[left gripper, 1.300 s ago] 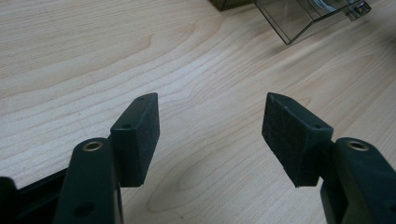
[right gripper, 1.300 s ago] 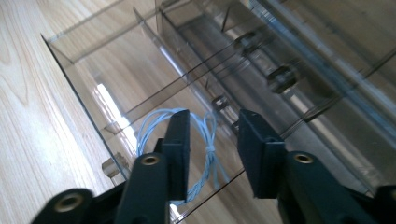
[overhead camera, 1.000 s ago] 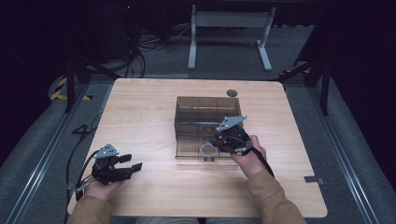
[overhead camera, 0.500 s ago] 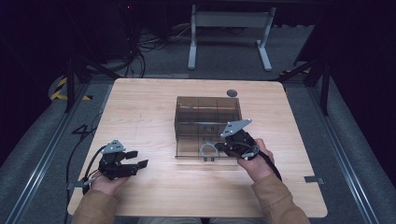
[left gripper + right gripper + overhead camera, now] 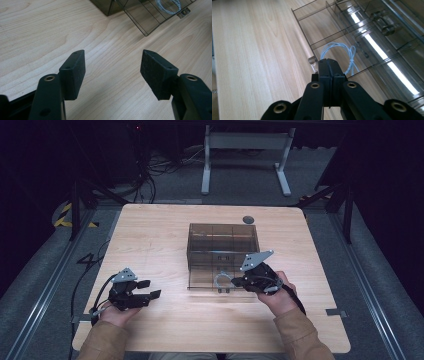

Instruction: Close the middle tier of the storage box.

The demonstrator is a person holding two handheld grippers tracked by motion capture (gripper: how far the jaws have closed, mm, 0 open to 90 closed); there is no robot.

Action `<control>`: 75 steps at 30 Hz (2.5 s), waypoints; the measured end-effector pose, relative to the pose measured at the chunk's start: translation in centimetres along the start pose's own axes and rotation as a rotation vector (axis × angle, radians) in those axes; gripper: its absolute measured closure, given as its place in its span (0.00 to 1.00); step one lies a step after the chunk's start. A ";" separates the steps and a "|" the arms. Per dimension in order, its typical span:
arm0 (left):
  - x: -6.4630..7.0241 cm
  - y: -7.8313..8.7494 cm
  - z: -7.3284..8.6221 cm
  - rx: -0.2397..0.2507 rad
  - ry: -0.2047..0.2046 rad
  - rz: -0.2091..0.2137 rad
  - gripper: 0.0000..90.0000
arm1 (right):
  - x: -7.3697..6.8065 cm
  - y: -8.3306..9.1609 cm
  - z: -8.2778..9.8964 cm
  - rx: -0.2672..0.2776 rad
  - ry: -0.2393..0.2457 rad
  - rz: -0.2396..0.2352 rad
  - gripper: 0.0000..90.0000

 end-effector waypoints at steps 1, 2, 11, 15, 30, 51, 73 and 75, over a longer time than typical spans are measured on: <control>0.0 0.0 0.0 -0.001 0.000 0.002 0.42 | -0.1 0.0 0.1 0.000 0.007 -0.012 1.00; 0.0 -0.1 0.0 0.000 -0.002 0.003 0.42 | -0.2 0.0 0.2 -0.001 0.012 -0.016 1.00; 0.1 -0.3 -0.3 0.002 -0.003 0.007 0.42 | -0.3 -0.1 0.9 -0.028 0.014 -0.037 1.00; 0.1 -0.4 -0.4 0.000 -0.005 0.009 0.42 | -0.4 -0.3 1.2 -0.032 0.024 -0.056 1.00; 0.0 -0.9 -0.8 -0.002 -0.012 0.017 0.42 | -0.9 -1.4 2.6 -0.090 0.028 -0.071 1.00; 0.0 -1.2 -1.2 0.006 -0.011 0.014 0.42 | -1.9 -4.1 4.1 -0.151 0.037 -0.050 1.00; 0.0 -1.3 -1.2 0.005 -0.009 0.014 0.42 | -2.1 -5.5 4.3 -0.129 0.028 -0.019 1.00; 0.0 -1.3 -1.2 0.004 -0.008 0.014 0.42 | -2.1 -5.5 4.3 -0.123 0.025 -0.014 1.00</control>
Point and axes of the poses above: each handheld gripper's, and its own axes: y roughly backward along the jaws, z roughly out of its underside, x roughly to its right, the point moved 7 cm from there along -y, roughly forward along the jaws, and after that the axes turned 10 degrees about z, right-handed, at the moved point
